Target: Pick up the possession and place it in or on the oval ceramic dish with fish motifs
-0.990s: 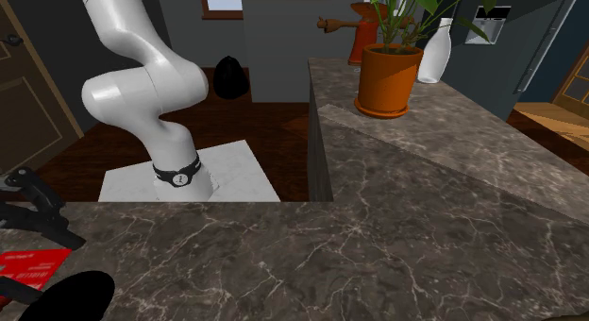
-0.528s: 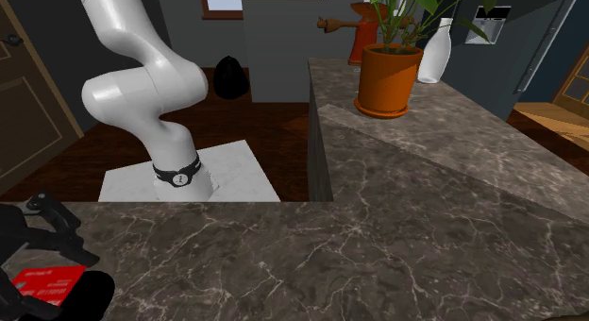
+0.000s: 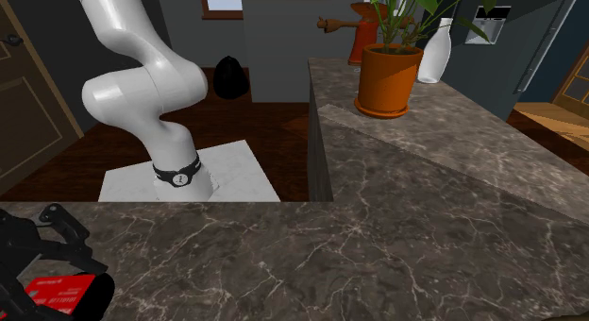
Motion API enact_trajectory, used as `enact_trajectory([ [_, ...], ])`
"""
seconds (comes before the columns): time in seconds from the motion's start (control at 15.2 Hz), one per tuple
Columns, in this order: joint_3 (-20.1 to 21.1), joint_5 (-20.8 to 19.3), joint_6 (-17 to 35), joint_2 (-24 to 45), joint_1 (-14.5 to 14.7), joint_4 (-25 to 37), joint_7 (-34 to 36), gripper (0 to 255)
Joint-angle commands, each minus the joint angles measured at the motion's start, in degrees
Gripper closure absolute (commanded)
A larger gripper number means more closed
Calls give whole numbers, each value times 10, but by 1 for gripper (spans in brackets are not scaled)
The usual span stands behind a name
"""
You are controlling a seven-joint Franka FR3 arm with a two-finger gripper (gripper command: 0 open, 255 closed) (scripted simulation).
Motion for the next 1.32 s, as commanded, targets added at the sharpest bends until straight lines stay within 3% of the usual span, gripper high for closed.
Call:
enact_trajectory([
  [0.0, 0, 0, 0, 0, 0, 0, 0, 255],
  [0.13, 0, 0, 0, 0, 0, 0, 0, 255],
  [0.2, 0, 0, 0, 0, 0, 0, 0, 0],
  [0.53, 0, 0, 0, 0, 0, 0, 0, 0],
  [0.79, 14, -39, -79, -37, -41, 42, 24, 0],
  [1.25, 14, -38, -79, -36, -41, 42, 24, 0],
])
